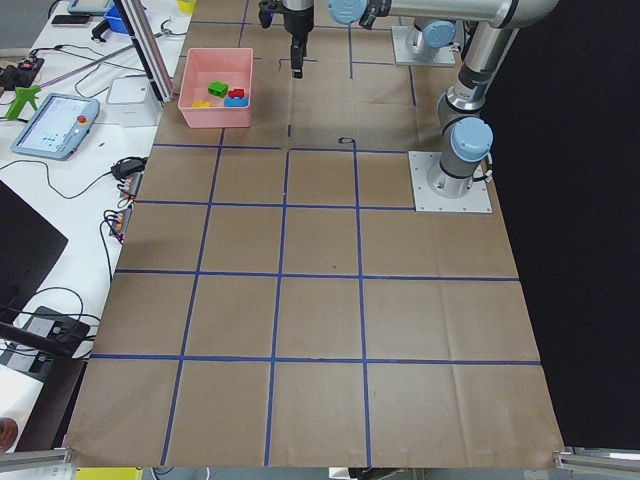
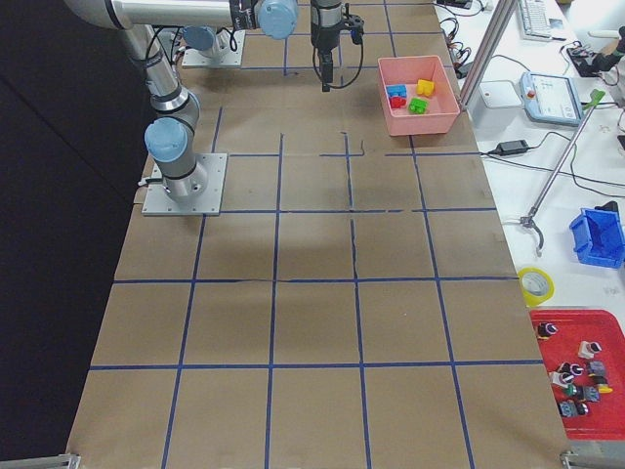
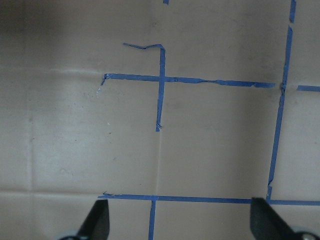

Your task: Put all blocks into box

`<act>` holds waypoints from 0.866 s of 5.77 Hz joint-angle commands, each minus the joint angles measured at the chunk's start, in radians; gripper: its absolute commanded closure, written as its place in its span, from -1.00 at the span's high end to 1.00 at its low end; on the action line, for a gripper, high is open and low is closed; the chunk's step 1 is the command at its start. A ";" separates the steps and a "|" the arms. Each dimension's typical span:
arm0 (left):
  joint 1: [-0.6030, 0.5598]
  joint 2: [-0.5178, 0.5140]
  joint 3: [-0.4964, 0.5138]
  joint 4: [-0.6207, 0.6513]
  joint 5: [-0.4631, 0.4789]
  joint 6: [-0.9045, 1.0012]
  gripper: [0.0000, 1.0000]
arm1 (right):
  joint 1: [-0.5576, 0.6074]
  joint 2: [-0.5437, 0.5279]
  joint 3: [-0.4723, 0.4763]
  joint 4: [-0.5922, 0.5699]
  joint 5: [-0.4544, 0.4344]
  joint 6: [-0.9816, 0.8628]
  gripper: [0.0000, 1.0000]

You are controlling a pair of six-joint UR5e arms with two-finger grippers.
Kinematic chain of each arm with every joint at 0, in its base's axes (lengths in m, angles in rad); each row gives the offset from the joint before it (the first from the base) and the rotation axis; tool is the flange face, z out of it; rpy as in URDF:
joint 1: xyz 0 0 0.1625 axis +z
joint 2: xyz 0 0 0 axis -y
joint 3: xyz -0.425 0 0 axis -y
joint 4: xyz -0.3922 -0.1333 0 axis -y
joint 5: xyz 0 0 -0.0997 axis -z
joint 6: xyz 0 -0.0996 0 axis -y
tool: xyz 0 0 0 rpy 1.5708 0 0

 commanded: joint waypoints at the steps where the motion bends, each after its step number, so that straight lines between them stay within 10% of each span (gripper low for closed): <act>1: 0.000 0.002 0.001 0.001 0.000 0.000 0.98 | 0.000 -0.002 -0.004 0.000 0.004 0.002 1.00; 5: 0.001 0.003 -0.001 0.014 0.000 0.001 0.98 | 0.000 0.015 -0.004 -0.002 0.002 -0.001 1.00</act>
